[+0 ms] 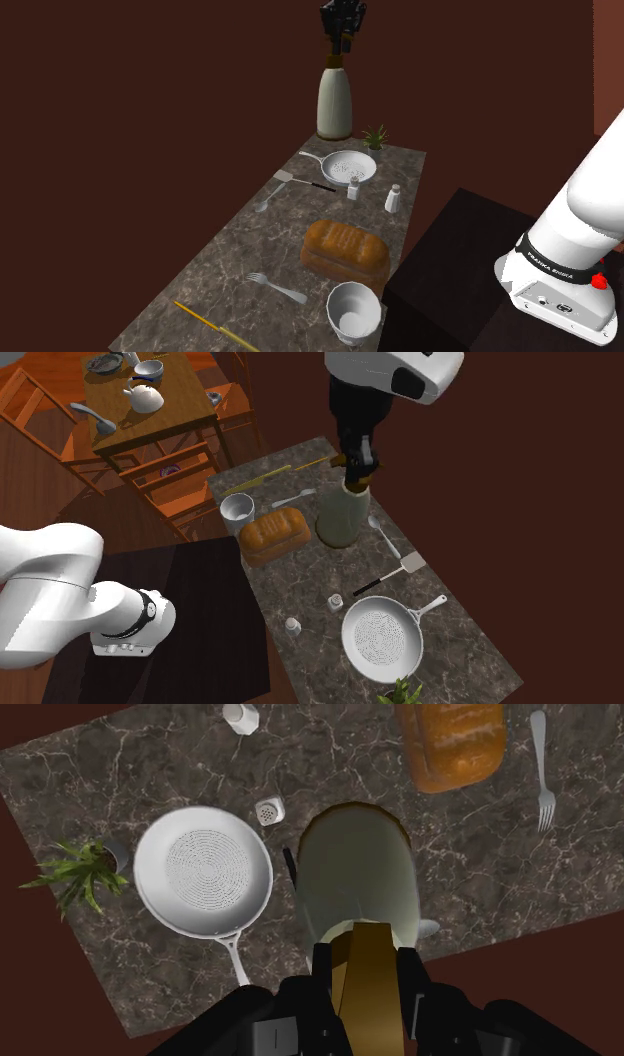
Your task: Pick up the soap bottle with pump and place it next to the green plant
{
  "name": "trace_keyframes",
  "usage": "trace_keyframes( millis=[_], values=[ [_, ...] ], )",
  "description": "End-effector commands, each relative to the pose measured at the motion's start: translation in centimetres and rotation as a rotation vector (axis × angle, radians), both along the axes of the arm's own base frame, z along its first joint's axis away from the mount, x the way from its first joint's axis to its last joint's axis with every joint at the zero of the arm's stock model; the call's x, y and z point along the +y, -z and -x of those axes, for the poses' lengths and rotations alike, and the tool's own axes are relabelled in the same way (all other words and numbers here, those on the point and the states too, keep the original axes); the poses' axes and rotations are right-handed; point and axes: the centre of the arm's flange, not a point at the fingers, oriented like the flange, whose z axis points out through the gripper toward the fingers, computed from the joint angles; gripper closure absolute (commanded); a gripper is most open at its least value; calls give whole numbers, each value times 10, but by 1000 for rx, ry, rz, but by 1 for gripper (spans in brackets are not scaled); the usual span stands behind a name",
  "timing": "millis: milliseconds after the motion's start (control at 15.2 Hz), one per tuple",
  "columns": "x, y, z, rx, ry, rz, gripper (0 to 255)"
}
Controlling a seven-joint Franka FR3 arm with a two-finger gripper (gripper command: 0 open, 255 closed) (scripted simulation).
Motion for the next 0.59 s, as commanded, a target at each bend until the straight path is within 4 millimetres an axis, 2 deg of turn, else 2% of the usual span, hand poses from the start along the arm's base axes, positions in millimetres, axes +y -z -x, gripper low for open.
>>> trace_keyframes(
  millis=[0, 528],
  values=[
    [-31, 0, 5, -1, -1, -1, 255],
    [-135, 0, 18, -1, -1, -1, 255]
  ],
)
